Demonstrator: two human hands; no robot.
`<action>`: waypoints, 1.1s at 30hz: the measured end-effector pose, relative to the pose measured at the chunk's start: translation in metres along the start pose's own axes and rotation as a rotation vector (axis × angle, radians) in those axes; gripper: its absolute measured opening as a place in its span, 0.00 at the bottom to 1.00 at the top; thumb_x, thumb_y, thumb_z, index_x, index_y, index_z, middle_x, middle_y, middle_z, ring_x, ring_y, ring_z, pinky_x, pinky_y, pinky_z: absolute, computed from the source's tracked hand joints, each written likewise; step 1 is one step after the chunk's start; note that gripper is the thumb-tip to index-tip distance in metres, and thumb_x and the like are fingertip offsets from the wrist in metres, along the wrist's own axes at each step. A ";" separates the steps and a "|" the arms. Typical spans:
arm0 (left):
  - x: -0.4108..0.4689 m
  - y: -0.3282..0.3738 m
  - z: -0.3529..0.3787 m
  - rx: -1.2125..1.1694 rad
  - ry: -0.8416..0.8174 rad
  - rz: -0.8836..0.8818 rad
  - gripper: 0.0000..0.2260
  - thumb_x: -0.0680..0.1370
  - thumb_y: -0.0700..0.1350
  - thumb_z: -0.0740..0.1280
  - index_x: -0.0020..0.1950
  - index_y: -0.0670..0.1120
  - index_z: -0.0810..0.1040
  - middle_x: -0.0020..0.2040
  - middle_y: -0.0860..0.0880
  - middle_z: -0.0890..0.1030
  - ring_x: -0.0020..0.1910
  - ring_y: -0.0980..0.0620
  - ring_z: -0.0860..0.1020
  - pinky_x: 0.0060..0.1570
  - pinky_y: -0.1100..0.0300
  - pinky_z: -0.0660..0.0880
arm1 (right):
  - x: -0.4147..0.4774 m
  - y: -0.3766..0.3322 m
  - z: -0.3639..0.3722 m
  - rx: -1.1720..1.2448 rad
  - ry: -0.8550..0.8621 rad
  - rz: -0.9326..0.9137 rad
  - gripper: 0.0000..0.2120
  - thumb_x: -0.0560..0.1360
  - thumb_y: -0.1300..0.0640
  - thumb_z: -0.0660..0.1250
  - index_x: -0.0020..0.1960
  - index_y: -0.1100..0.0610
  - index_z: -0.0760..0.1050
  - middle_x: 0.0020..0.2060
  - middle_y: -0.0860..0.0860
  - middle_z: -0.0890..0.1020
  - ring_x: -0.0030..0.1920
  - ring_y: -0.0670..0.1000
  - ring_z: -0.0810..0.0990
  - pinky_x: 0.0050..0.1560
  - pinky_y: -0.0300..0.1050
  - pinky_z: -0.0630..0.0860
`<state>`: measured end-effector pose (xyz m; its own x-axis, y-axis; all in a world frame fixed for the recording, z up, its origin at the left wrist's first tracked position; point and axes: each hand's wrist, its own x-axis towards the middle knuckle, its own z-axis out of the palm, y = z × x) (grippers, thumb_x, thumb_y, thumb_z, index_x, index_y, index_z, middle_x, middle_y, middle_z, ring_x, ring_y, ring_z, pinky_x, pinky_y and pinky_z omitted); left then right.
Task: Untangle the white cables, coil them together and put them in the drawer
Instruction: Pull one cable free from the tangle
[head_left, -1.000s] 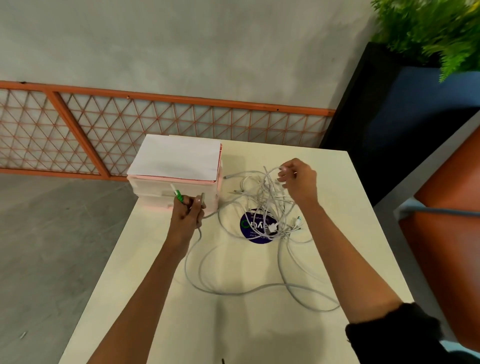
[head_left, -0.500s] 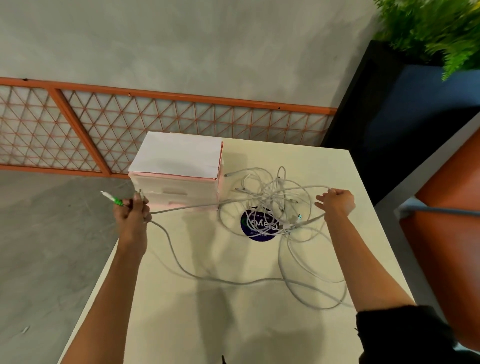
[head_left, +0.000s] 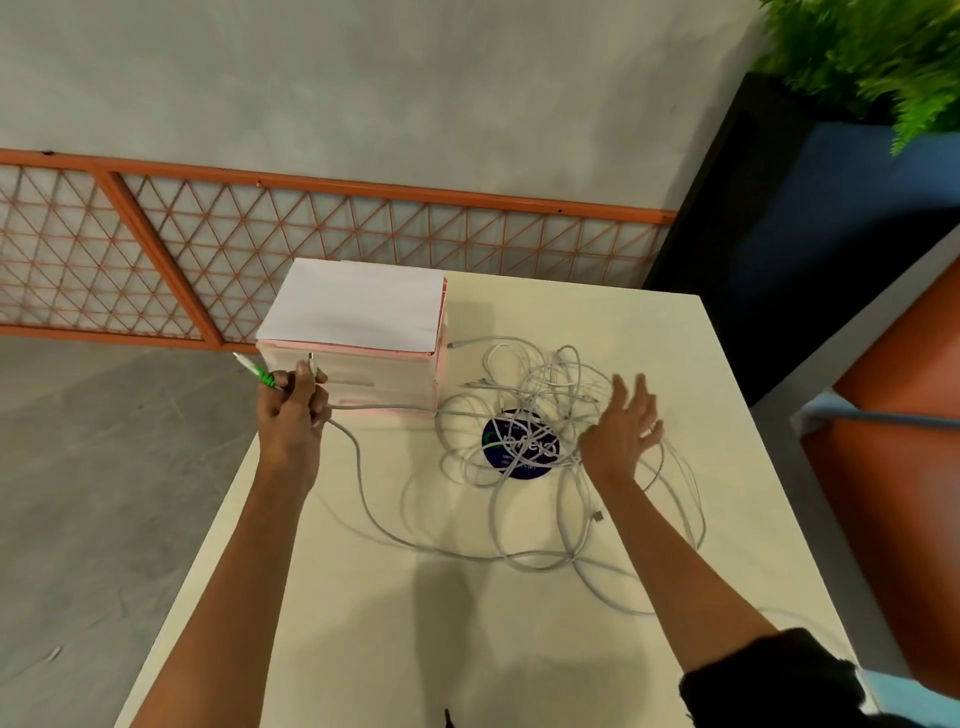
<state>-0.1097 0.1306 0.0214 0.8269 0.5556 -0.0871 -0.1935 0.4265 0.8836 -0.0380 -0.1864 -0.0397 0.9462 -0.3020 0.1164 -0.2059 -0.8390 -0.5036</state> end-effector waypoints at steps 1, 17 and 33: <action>-0.002 0.000 0.003 -0.013 -0.008 -0.007 0.15 0.82 0.36 0.57 0.38 0.51 0.64 0.32 0.54 0.78 0.25 0.60 0.65 0.24 0.70 0.60 | -0.001 -0.006 0.002 -0.028 -0.052 -0.145 0.34 0.70 0.74 0.62 0.72 0.53 0.63 0.74 0.54 0.59 0.75 0.59 0.54 0.72 0.59 0.49; -0.003 -0.007 0.017 -0.129 0.098 -0.093 0.20 0.82 0.56 0.56 0.60 0.40 0.72 0.46 0.47 0.83 0.46 0.54 0.80 0.53 0.63 0.75 | 0.019 -0.055 -0.015 0.471 -0.482 -0.340 0.06 0.74 0.65 0.68 0.46 0.58 0.83 0.37 0.54 0.83 0.37 0.50 0.81 0.43 0.42 0.78; -0.033 -0.040 0.062 0.348 -0.164 -0.122 0.12 0.74 0.40 0.71 0.52 0.32 0.78 0.48 0.47 0.83 0.42 0.54 0.83 0.32 0.63 0.77 | 0.010 -0.076 -0.021 0.226 -0.540 -0.698 0.06 0.77 0.55 0.66 0.50 0.54 0.81 0.44 0.50 0.82 0.44 0.51 0.80 0.47 0.54 0.75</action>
<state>-0.0962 0.0513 0.0174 0.9113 0.3830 -0.1515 0.0784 0.1997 0.9767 -0.0183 -0.1345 0.0175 0.8374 0.5422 0.0699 0.4579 -0.6257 -0.6316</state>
